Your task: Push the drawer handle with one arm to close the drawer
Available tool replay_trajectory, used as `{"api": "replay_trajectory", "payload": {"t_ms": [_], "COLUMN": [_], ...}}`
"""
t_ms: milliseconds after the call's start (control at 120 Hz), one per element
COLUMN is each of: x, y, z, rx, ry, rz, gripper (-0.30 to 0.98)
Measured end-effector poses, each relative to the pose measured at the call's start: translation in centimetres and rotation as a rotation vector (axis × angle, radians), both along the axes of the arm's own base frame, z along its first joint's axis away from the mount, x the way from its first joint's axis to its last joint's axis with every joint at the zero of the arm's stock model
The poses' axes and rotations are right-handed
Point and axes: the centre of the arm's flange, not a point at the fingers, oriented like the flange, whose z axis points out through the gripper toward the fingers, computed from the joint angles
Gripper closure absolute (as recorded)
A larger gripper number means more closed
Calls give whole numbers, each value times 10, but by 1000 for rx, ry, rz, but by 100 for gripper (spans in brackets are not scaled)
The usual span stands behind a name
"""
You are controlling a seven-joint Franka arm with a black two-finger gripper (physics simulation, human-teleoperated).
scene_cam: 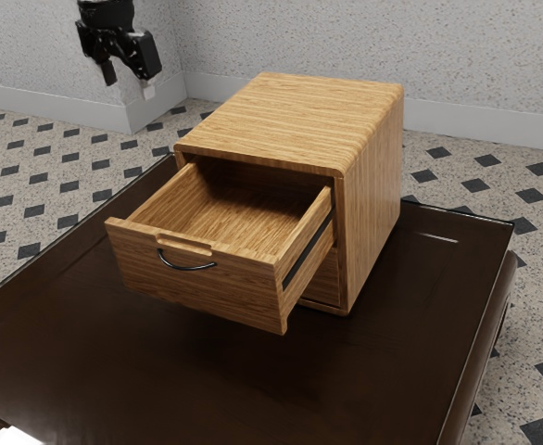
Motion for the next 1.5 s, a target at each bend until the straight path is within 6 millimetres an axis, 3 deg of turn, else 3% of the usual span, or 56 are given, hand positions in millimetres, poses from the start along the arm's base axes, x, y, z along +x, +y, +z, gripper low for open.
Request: {"api": "replay_trajectory", "payload": {"t_ms": [125,192,292,342,400,492,675,775,892,1208,1500], "x": [-3,-52,-123,-153,-185,-200,-194,-198,-194,-171,-119], "y": [2,-1,-9,-18,-43,-62,-81,-109,-130,-143,-154], "z": [-2,4,-12,-26,-59,-122,-186,-211,-215,-206,-203], "rx": [-2,-25,-57,-60,-42,-41,-63,-70,-75,-67,-46], "ry": [5,14,46,59,71,105,107,88,45,-20,-30], "rz": [1,-18,-36,-33,-44,1,125,152,181,234,239], "gripper": [0,0,5,19,35,54,70,74,76,78,78]}}
